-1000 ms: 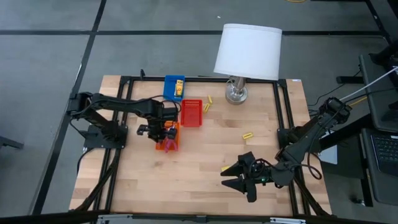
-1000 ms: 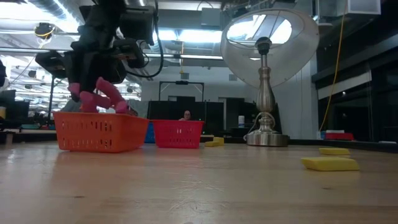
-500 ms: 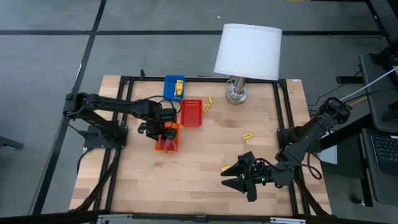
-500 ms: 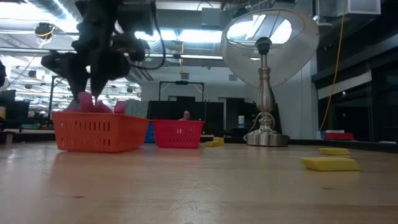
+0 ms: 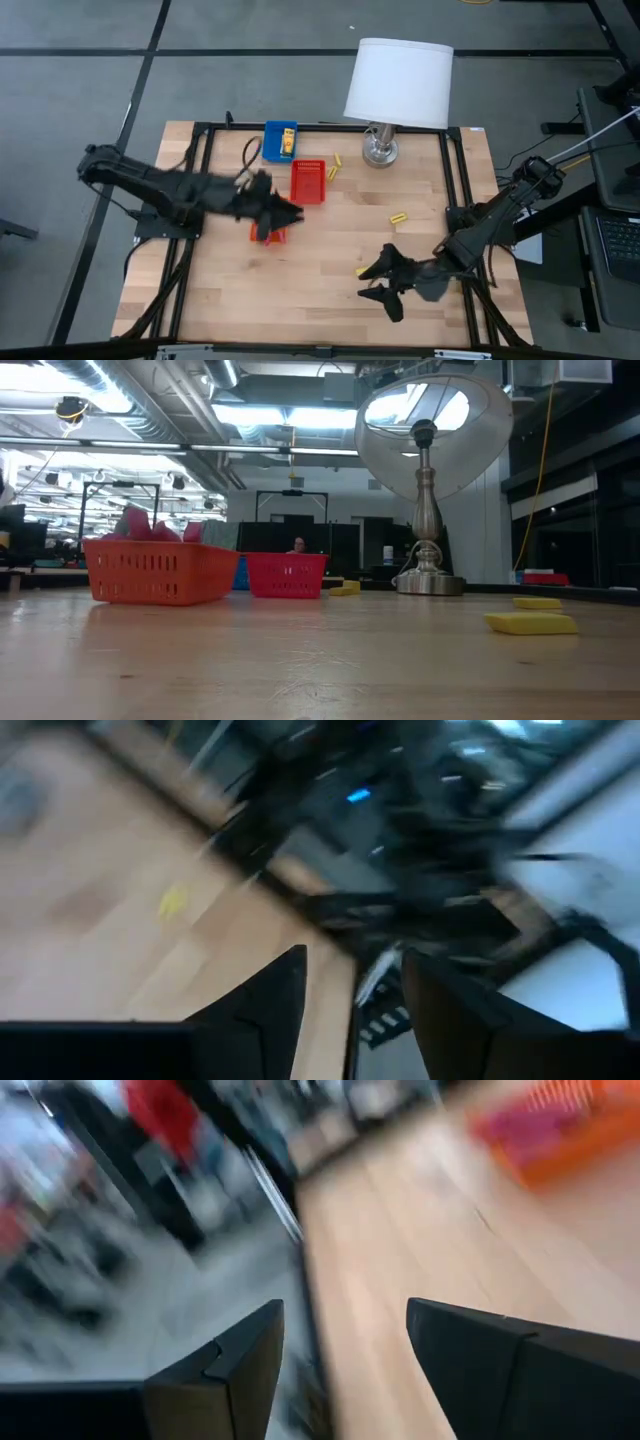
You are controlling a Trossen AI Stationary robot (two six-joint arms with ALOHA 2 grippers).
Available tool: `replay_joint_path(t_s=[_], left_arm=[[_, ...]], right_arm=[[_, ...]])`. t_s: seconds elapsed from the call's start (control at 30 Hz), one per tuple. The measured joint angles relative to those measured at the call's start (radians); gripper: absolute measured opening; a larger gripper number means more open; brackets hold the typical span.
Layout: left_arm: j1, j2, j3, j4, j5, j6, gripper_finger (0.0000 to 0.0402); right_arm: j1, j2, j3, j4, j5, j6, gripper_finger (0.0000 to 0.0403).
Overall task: Pick & Place School Supplies
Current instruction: Put the yellow eraser into the red bin
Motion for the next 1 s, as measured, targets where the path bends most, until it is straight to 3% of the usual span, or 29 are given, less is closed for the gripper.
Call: replay_joint_path(t_s=[0.07, 0.17, 0.3, 0.4, 0.57, 0.8, 1.0], left_arm=[[-0.109, 0.035, 0.0, 0.111, -0.103, 0.126, 0.0159], [-0.25, 0.099, -0.003, 0.124, -0.279, 0.238, 0.0159], [-0.394, 0.196, -0.003, 0.116, -0.58, 0.295, 0.0159], [-0.456, 0.245, -0.004, 0.112, -0.707, 0.268, 0.0159], [-0.498, 0.269, -0.004, 0.114, -0.765, 0.232, 0.0159], [-0.505, 0.264, -0.003, 0.115, -0.778, 0.274, 0.0159], [-0.505, 0.261, -0.003, 0.115, -0.779, 0.283, 0.016]], right_arm=[[-0.015, 0.002, 0.0, -0.163, -0.113, -0.019, 0.0217], [-0.016, 0.012, -0.001, -0.345, -0.237, -0.144, 0.0217], [-0.001, 0.021, -0.001, -0.372, -0.278, -0.46, 0.0217], [-0.014, 0.027, -0.001, -0.363, -0.256, -0.572, 0.0217], [-0.11, 0.074, 0.0, -0.359, -0.305, -0.576, 0.0217], [-0.188, 0.238, 0.0, -0.317, -0.416, -0.631, 0.0217], [-0.185, 0.322, 0.0, -0.316, -0.343, -0.646, 0.0217]])
